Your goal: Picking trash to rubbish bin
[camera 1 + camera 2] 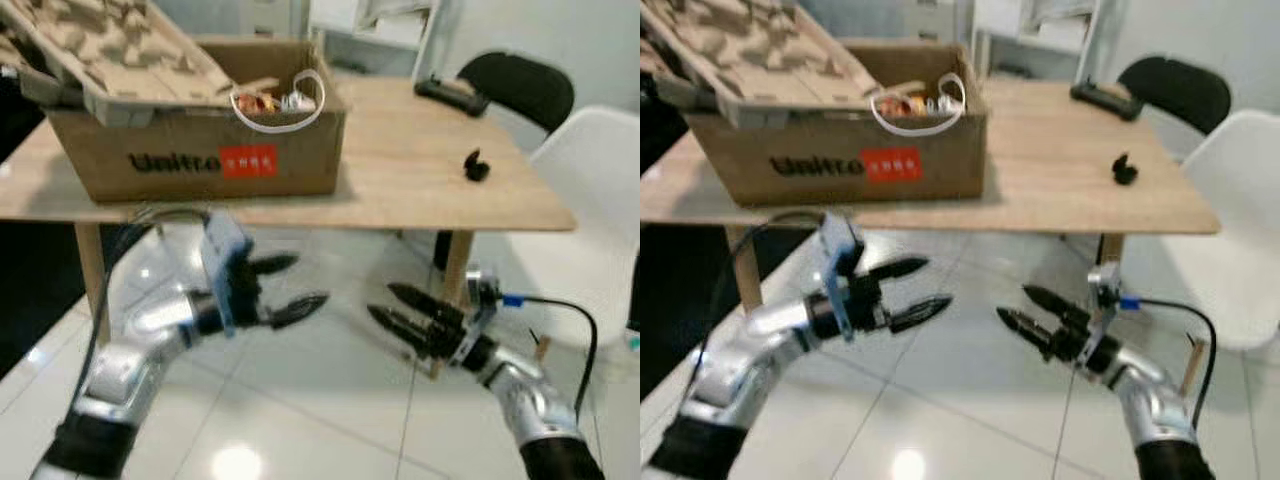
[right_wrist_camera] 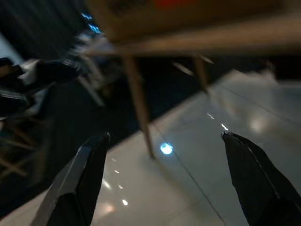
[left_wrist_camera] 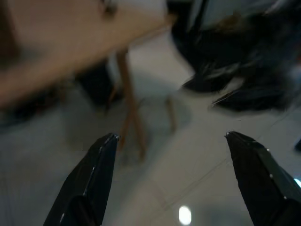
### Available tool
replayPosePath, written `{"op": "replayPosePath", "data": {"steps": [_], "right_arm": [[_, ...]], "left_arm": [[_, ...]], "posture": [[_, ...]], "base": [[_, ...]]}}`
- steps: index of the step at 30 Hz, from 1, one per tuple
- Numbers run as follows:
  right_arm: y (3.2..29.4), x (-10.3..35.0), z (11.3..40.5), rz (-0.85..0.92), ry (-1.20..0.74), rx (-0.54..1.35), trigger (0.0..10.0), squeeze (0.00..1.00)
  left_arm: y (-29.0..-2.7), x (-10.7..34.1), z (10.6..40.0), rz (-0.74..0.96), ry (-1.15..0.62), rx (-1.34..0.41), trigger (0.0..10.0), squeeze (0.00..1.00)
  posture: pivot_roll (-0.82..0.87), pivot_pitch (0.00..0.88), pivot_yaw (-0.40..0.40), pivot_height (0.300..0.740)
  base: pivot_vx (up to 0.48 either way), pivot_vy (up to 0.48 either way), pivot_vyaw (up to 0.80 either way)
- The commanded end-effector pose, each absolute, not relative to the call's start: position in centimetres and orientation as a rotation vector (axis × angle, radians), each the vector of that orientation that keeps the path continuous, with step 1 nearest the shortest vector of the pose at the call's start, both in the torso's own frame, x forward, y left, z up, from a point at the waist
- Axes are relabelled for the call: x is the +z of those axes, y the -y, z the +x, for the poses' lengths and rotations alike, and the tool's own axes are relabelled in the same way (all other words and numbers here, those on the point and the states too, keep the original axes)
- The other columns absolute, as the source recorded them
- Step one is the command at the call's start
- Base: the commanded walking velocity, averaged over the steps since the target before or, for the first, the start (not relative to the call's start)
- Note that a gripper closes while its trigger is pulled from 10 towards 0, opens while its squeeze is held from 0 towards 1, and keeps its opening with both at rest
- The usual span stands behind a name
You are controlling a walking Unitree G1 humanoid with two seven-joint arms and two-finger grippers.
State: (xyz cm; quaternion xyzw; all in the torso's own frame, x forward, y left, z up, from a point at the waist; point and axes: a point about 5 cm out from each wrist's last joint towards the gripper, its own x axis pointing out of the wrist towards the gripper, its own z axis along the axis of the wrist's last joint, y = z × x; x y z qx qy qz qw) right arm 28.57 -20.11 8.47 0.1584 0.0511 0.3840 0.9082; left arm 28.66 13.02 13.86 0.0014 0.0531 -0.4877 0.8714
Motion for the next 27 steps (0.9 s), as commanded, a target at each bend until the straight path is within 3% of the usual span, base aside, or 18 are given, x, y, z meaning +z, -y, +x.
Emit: {"op": "replayPosePath", "data": {"steps": [1,11,15,27], "right_arm": [[20.8,6.0,28.3,0.300,-0.219,0.672,10.0,0.00],[24.0,-0.1,25.8,0.292,-0.489,0.254,10.0,0.00],[26.5,-3.7,22.0,0.273,-0.674,-0.076,10.0,0.00],[25.3,-6.4,19.0,0.222,-0.840,-0.200,10.0,0.00]], "left_arm": [[-13.6,9.8,28.6,0.028,-0.259,-0.932,10.0,0.00],[-16.5,0.4,27.3,0.081,-0.604,-0.548,10.0,0.00],[-18.8,-4.2,24.0,0.162,-0.797,-0.321,10.0,0.00],[-22.2,-7.0,19.6,0.133,-0.917,-0.017,10.0,0.00]], "posture": [[0.02,0.085,-0.020,0.740],[0.01,0.095,-0.018,0.740],[0.01,0.105,-0.008,0.740],[0.03,0.065,-0.028,0.740]], "base": [[0.000,0.000,0.00],[0.000,0.000,0.00],[0.000,0.000,0.00],[0.000,0.000,-0.10]]}}
